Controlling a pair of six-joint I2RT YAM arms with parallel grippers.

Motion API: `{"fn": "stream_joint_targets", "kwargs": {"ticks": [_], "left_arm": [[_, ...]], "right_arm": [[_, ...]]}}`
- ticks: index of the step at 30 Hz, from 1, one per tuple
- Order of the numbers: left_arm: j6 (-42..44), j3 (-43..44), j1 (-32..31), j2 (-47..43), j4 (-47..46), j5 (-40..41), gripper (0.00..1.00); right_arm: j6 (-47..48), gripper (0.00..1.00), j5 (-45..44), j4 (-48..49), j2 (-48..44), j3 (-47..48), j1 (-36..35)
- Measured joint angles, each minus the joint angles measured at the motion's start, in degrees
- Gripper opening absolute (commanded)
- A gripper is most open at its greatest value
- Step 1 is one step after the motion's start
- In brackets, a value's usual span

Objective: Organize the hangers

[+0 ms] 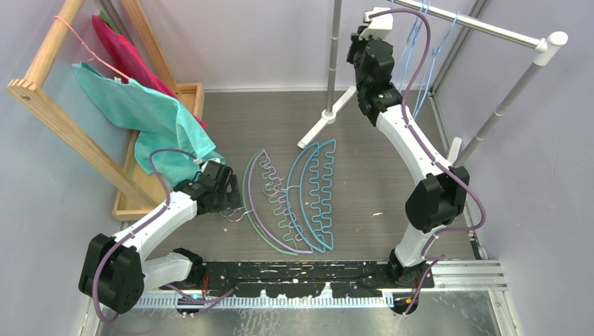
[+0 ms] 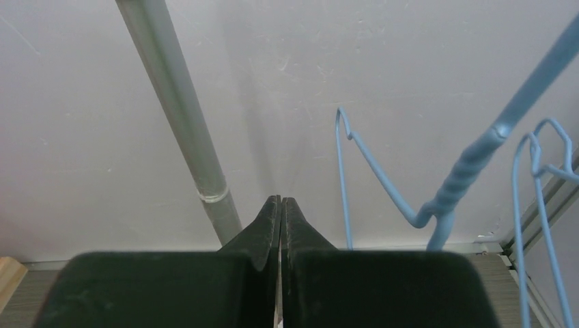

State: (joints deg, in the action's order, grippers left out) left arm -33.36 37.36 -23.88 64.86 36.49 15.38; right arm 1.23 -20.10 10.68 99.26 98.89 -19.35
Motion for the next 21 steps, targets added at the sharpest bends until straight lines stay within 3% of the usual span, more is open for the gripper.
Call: {"fn": "stream_joint_targets", "kwargs": {"ticks": [8,14,21], "left_arm": [[0.0,0.0,0.0,-0.15,0.0,-0.15,0.98],[0.0,0.0,0.0,-0.15,0.0,-0.15,0.98],[0.0,0.0,0.0,-0.15,-0.02,-0.2,0.98]], "right_arm": [[4.15,0.01,-8.85,4.2,3.13,2.86,-0.09],[12.46,0.01,-20.9,17.73,3.26,-3.48,-0.09],[17.35,0.01,-27.41,26.38,2.38,-11.04,0.76]]}}
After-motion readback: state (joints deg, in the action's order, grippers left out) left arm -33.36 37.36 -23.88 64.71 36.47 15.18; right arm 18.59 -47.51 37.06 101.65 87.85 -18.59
